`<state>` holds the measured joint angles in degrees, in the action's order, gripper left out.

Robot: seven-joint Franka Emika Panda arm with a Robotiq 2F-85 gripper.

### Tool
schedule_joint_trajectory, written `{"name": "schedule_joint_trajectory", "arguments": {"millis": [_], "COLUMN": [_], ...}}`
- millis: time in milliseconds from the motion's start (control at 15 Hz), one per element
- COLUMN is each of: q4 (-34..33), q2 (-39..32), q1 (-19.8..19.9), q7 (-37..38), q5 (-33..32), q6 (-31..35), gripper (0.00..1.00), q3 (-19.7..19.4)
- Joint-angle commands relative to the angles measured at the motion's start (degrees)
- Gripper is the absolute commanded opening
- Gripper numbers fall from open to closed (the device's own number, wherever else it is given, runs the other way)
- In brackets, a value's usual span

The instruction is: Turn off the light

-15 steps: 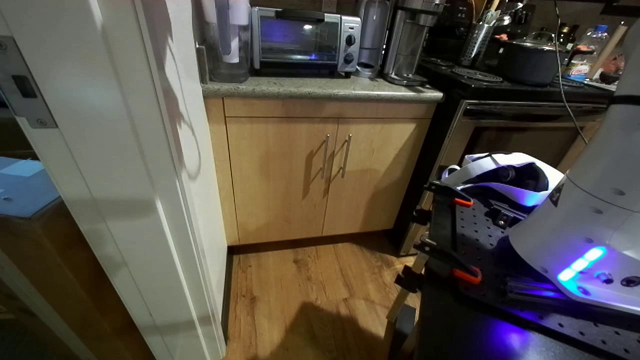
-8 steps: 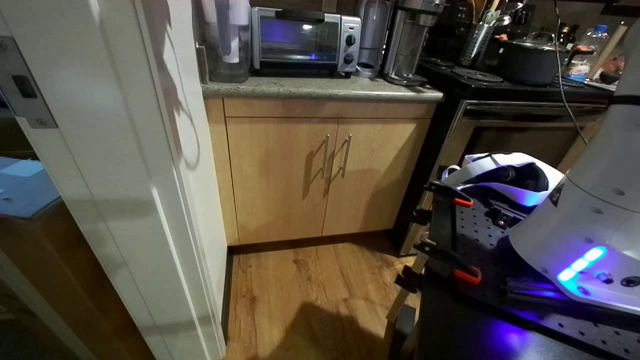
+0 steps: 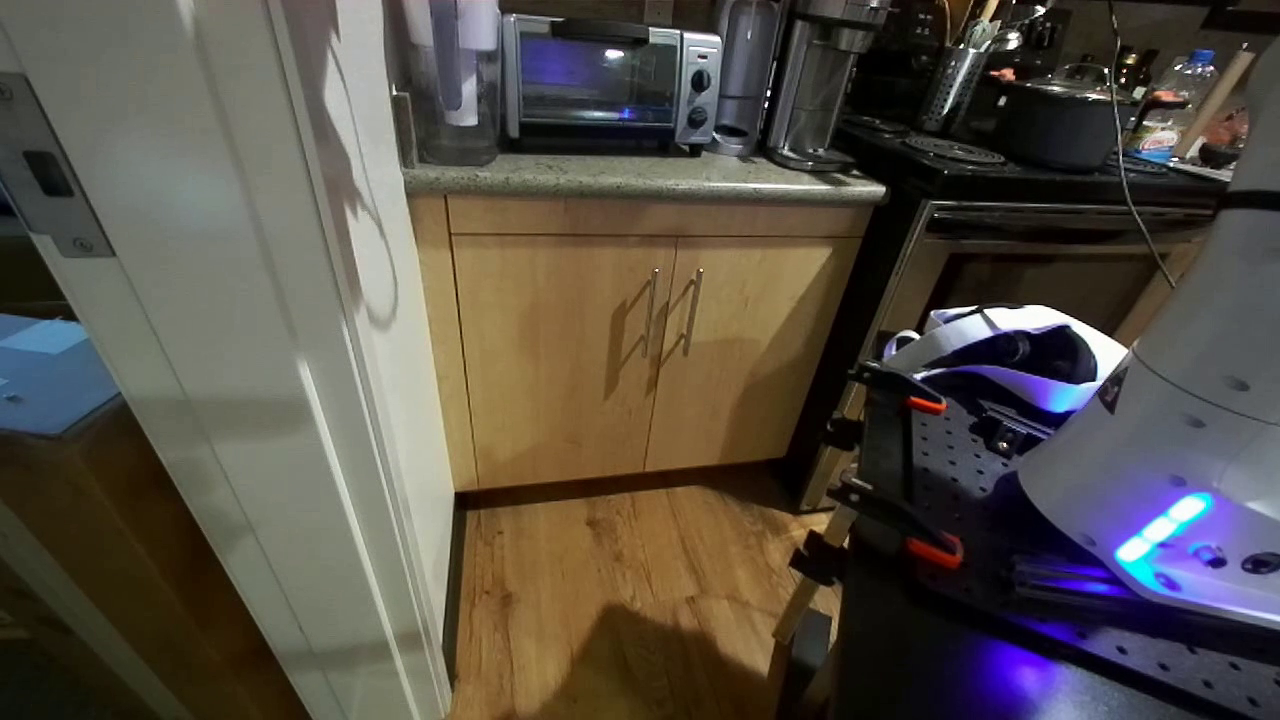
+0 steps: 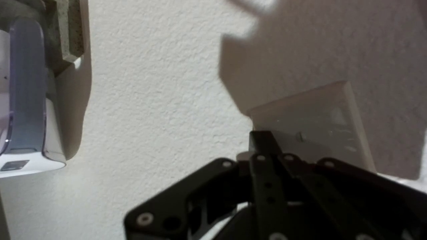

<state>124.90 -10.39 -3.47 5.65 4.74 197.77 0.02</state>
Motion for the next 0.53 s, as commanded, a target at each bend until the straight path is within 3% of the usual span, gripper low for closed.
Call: {"name": "schedule_joint_trajectory", "arguments": {"millis": [0, 467], "q4": [-1.74, -0.21], "q2": [-1.13, 1.05], "q1": [0.3, -0.05], "q7": [-0.92, -1.22], "q5": [-0.68, -0.89], "q6": [0.42, 0.43], "gripper": [0.0, 0.0], "q3": [1.0, 1.3]}}
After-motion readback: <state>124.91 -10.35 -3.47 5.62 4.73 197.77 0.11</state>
